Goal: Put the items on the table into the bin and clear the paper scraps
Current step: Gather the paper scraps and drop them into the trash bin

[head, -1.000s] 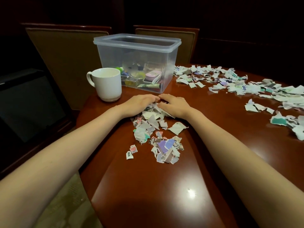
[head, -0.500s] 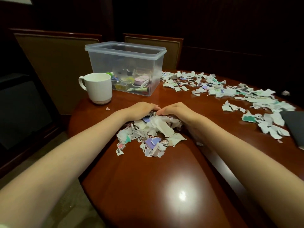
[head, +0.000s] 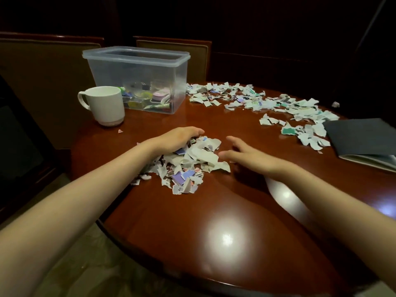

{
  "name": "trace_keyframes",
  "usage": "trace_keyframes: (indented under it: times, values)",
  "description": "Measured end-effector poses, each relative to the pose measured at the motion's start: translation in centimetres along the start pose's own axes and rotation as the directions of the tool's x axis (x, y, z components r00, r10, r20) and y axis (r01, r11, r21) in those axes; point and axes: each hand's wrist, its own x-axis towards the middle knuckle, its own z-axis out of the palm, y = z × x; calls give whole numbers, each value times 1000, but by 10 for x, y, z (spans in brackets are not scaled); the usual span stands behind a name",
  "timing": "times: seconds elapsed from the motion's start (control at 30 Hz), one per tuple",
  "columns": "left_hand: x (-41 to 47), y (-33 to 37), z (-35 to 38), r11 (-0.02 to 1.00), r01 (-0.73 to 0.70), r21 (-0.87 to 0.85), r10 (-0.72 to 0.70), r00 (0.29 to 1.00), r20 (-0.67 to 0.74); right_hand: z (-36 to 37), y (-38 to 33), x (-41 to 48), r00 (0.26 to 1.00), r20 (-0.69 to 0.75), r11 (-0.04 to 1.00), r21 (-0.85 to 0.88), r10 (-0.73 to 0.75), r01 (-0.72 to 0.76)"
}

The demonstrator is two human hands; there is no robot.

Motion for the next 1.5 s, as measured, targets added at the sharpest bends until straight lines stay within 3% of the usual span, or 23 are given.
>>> trace_keyframes:
  times: [0.17, 0.27, 0.33, 0.43, 0.63, 0.8, 0.97, 1.07, 1.23, 1.33, 1.5]
  values:
    - [-1, 7, 8, 988, -10, -154, 9, 1000, -11, 37, -16, 18, 989, -92, 977, -186, -119, 101]
    - [-10, 5, -3, 980, -17, -196, 3, 998, -69, 46, -21, 37, 978, -151, 972, -210, -140, 107]
    - [-17, -6, -17, 998, 3, -61, -15, 980, -198, 48, -23, 44, 971, -181, 971, -206, -157, 119]
    - [-25, -41, -38, 978, 154, 140, -94, 927, -364, 49, -27, 50, 965, -185, 963, -226, -186, 143]
    - [-36, -106, -49, 846, 423, 325, -318, 889, -330, 47, -31, 54, 940, -197, 934, -285, -279, 218]
    - [-48, -85, -40, 930, 277, 240, -188, 922, -338, 48, -29, 57, 898, -282, 930, -245, -337, 273]
    - [-79, -61, -24, 996, 84, -32, -89, 976, -197, 48, -25, 59, 863, -367, 937, -156, -348, 312]
    - [-92, -45, -12, 990, 58, -127, -72, 992, -108, 48, -24, 59, 837, -450, 949, -103, -312, 298]
    - [-83, -32, 8, 993, 11, 116, -2, 997, -83, 46, -24, 60, 774, -609, 984, -58, -170, 170]
    - [-64, -25, 11, 963, 38, 266, -10, 994, -106, 43, -25, 58, 759, -651, 993, 67, -28, 94]
    - [-34, -14, 6, 962, 77, 263, -44, 990, -131, 36, -22, 52, 719, -673, 949, 310, 176, 58]
